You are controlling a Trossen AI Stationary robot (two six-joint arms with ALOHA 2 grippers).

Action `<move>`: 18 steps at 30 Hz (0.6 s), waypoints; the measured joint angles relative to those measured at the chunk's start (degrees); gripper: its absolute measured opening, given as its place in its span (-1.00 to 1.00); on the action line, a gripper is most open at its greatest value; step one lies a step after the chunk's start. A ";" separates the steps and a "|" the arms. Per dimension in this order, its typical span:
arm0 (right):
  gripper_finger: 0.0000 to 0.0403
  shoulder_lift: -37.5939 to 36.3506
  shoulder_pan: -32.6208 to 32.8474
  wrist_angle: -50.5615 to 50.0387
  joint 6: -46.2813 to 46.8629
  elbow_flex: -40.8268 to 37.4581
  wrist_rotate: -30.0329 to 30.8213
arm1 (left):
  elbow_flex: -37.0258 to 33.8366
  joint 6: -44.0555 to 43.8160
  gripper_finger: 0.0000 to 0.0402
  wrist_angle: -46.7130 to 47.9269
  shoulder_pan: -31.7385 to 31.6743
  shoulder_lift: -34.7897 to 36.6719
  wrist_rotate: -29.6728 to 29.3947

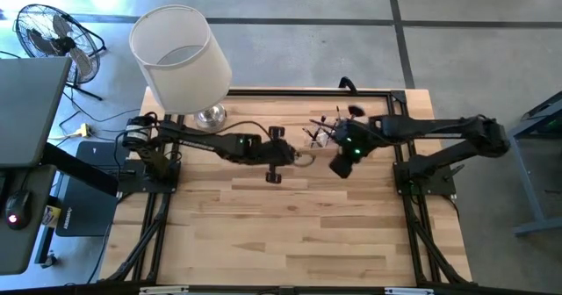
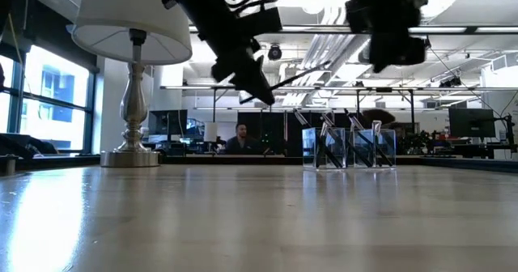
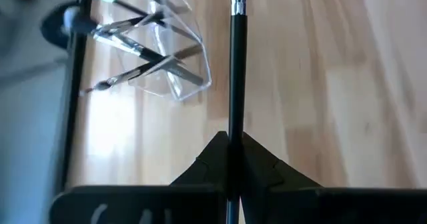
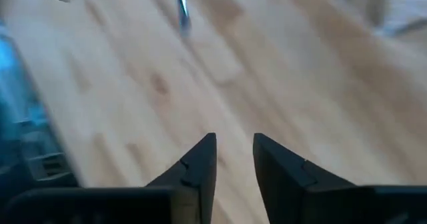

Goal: Put items in baskets/containers
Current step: Put the eyeshadow brush into the transparent organizer

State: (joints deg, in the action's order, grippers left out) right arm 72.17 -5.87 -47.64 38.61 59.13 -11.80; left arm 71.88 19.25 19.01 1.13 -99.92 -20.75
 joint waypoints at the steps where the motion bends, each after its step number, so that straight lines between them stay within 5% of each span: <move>1: -0.53 -1.38 0.87 -1.89 -0.06 -0.47 3.27 | 0.00 -3.06 -0.96 -0.77 -0.68 0.20 1.60; 6: -0.51 -10.07 7.68 5.06 7.33 -10.58 18.54 | -2.93 -14.80 -0.96 -17.10 -2.86 0.39 11.69; 12: -0.51 -17.36 13.19 39.07 12.89 -29.87 17.47 | -10.55 -22.94 -0.96 -55.30 -4.20 -1.20 16.00; 18: -0.51 -19.20 13.67 59.66 12.86 -40.73 16.04 | -9.42 -29.03 -0.96 -70.44 -8.99 -9.39 16.35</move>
State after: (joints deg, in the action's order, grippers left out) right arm 52.97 7.79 12.03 51.46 18.40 4.23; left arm 62.46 -9.79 -51.43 -7.86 -109.31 -4.40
